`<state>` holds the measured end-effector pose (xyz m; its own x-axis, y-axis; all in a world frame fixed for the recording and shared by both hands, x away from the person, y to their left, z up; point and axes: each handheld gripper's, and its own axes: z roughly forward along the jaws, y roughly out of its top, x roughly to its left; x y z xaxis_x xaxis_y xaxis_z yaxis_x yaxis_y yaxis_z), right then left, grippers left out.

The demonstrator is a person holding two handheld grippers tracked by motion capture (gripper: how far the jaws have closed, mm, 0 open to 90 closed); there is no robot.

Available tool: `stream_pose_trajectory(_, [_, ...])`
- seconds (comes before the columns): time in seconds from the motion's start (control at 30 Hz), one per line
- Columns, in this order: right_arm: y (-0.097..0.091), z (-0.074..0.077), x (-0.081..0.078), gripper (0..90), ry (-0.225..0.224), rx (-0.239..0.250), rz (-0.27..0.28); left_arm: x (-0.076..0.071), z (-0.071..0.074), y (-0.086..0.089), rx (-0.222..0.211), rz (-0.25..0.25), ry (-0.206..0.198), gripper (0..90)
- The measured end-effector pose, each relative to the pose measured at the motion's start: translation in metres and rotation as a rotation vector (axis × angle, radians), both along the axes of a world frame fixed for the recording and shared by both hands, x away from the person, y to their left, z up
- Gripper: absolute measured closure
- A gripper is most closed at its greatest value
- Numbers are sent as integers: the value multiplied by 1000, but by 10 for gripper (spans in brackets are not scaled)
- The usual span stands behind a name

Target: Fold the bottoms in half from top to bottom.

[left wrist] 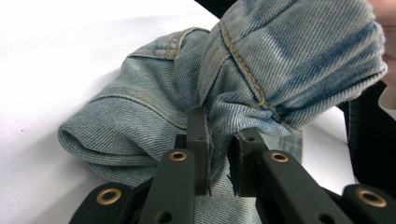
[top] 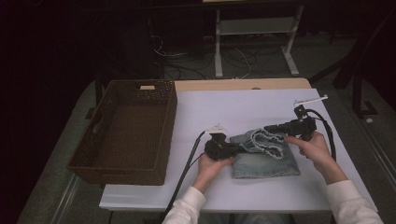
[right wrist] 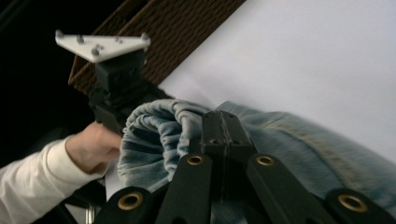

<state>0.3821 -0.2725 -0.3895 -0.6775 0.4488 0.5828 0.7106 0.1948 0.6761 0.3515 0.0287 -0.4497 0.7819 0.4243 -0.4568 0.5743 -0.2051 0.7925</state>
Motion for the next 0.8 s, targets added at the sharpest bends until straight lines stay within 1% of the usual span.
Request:
stream_pose_trajectory(0.1, [0, -2, -3, 890, 3, 6, -9, 0, 0, 0, 1, -3, -2, 771])
stream_pose_trajectory(0.2, [-2, -5, -6, 890, 20, 10, -21, -1, 1, 0, 5, -7, -10, 743])
stream_pose_trajectory(0.3, [-4, -6, -11, 890, 20, 8, -23, -1, 2, 2, 12, -17, -14, 708])
stream_pose_trajectory(0.4, [-5, -7, -15, 890, 22, 3, -22, -2, 5, 5, 24, -32, -19, 684])
stream_pose_trajectory(0.53, [-8, -9, -20, 890, 24, 8, -32, -4, 12, 11, 32, -33, -11, 620])
stream_pose_trajectory(0.6, [-9, -10, -22, 890, 26, 10, -37, -5, 14, 17, 17, -32, -4, 600])
stream_pose_trajectory(0.67, [-9, -10, -23, 890, 30, 10, -34, -5, 16, 25, -19, -25, 2, 596])
stream_pose_trajectory(0.73, [-8, -11, -25, 890, 32, 5, -30, -5, 18, 33, -62, -8, 14, 593])
stream_pose_trajectory(0.8, [-8, -13, -26, 890, 34, 0, -25, -5, 21, 39, -77, 12, 14, 581])
